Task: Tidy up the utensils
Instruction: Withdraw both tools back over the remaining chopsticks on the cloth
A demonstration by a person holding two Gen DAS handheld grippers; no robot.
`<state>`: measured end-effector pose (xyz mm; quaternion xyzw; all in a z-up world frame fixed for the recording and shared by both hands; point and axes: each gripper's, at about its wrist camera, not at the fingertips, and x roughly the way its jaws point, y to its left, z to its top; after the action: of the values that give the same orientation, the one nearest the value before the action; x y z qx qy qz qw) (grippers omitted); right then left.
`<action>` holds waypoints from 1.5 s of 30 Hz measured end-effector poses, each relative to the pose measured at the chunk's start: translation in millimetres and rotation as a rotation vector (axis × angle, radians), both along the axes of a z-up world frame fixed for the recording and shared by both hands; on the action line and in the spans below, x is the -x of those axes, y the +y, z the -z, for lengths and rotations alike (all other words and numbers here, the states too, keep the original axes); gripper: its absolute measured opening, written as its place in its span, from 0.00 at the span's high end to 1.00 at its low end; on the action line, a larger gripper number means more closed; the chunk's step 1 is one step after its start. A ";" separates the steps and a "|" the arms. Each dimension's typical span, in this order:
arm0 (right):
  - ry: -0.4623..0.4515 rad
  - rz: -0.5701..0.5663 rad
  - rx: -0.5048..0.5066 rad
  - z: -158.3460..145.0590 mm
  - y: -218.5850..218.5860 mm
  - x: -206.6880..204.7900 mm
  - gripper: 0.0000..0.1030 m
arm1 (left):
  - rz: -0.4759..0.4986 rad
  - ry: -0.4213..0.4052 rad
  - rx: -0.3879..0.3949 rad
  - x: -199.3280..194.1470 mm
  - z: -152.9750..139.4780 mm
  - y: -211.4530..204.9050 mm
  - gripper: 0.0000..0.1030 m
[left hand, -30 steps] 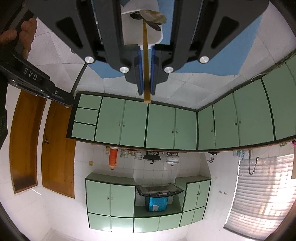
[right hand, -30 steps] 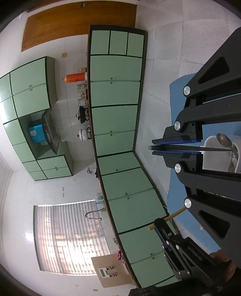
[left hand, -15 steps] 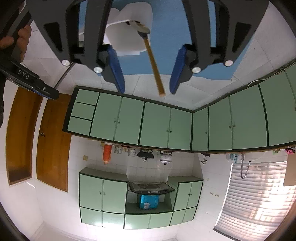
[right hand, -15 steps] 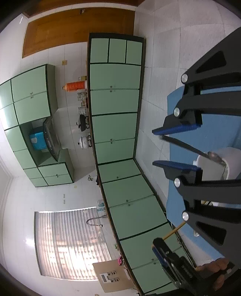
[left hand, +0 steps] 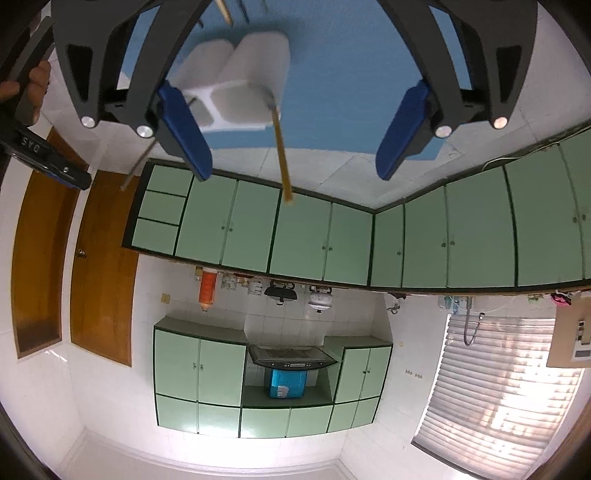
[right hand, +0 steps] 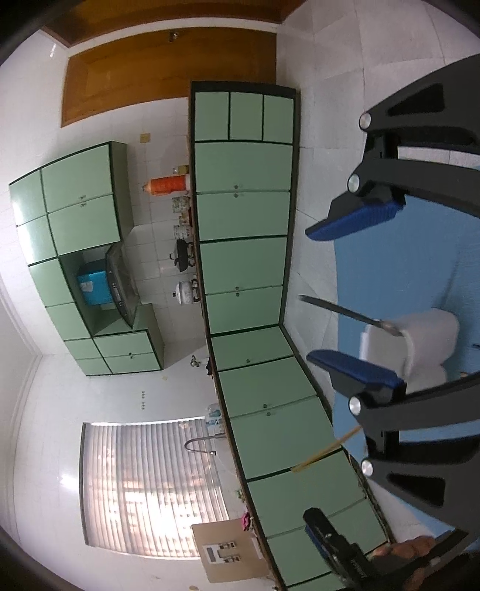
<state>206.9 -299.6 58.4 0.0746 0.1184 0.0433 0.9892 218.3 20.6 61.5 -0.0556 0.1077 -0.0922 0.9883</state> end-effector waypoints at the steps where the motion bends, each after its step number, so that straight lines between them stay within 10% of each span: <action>1: -0.005 0.006 0.007 4.4 2.1 9.5 0.26 | 0.002 0.003 -0.002 5.5 1.6 0.0 0.13; 8: 0.030 0.058 0.028 45.3 13.8 65.1 0.07 | 0.028 0.062 -0.024 61.0 39.5 0.6 0.06; 32: 0.120 0.074 0.108 160.9 74.7 188.0 0.07 | 0.004 0.217 -0.123 172.5 151.9 -6.3 0.06; 45: 0.109 0.069 0.142 191.2 97.7 202.9 0.41 | -0.015 0.230 -0.114 189.0 172.3 -1.7 0.06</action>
<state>4.0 -201.9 -132.8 0.0107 0.1724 -0.0036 0.9850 29.3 18.9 -110.7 -0.0103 0.2249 -0.0715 0.9717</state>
